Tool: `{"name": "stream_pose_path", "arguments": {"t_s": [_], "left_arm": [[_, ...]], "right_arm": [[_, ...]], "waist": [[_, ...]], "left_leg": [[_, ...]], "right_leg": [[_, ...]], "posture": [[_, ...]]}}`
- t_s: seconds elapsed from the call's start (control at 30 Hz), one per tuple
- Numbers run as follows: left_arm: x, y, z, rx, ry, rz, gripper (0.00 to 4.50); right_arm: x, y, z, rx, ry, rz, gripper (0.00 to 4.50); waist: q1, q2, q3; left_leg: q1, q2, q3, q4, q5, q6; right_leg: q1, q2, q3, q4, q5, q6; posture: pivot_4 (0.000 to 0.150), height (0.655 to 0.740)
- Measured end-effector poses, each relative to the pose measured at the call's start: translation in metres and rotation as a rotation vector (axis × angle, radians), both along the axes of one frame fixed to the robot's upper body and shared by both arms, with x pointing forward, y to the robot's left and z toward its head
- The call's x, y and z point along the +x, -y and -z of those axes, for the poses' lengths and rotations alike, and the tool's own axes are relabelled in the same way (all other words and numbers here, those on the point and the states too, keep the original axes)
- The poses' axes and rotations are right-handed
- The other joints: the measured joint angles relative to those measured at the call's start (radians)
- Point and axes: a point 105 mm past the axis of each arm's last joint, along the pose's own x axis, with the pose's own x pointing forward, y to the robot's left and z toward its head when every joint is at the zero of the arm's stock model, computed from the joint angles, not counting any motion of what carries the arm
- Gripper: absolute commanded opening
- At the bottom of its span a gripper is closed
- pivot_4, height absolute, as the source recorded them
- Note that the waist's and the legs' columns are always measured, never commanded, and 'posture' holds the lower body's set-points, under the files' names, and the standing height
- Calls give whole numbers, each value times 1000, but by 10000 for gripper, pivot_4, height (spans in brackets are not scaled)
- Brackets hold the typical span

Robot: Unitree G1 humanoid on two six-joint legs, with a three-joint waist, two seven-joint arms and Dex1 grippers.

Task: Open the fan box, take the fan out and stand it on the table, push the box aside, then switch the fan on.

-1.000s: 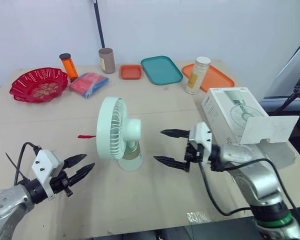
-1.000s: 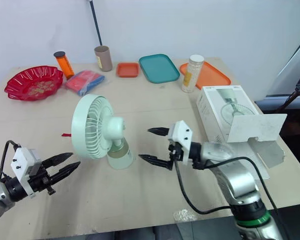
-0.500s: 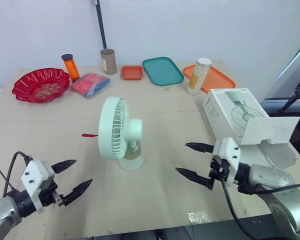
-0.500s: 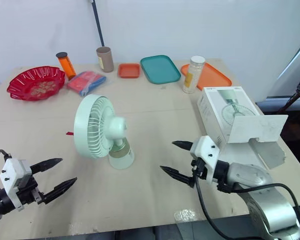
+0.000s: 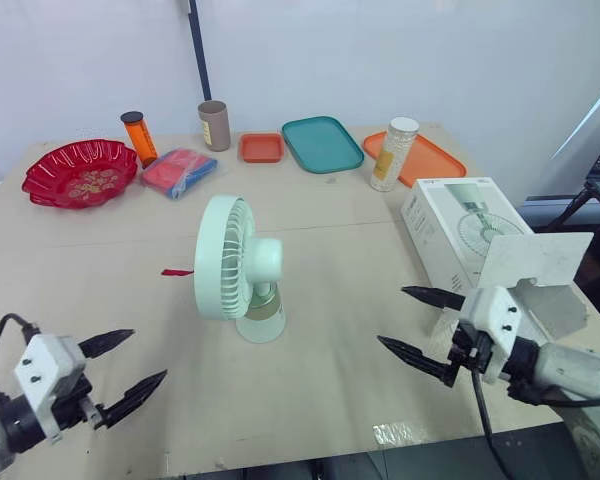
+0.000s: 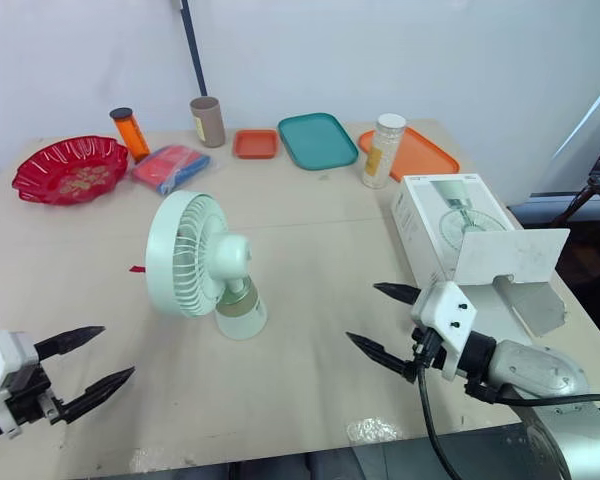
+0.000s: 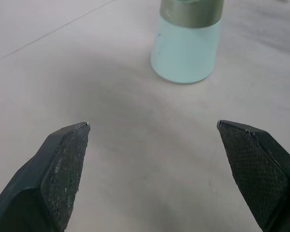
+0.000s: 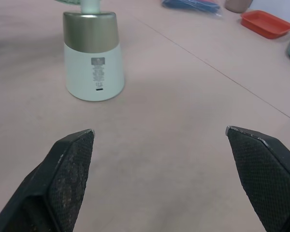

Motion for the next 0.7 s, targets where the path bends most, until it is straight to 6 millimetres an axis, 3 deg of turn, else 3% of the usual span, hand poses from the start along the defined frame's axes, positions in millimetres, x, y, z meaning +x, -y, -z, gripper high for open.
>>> {"name": "stream_pose_path", "arguments": {"t_s": [0.27,0.7], "left_arm": [[-20,-10,9,13,-17,-59,44852],[-18,-23,11,67,8,-89,44852]], "right_arm": [[-3,5,6,-35,-55,-4,45000],[-5,13,14,-56,-108,-20,45000]], "waist": [[0,-1,-1],[0,-3,-2]], "left_leg": [[2,0,1,0,0,0],[4,0,1,0,-1,2]], "right_leg": [[1,0,1,0,-1,1],[2,1,2,0,-3,3]], "posture": [[1500,7400],[1500,7400]]}}
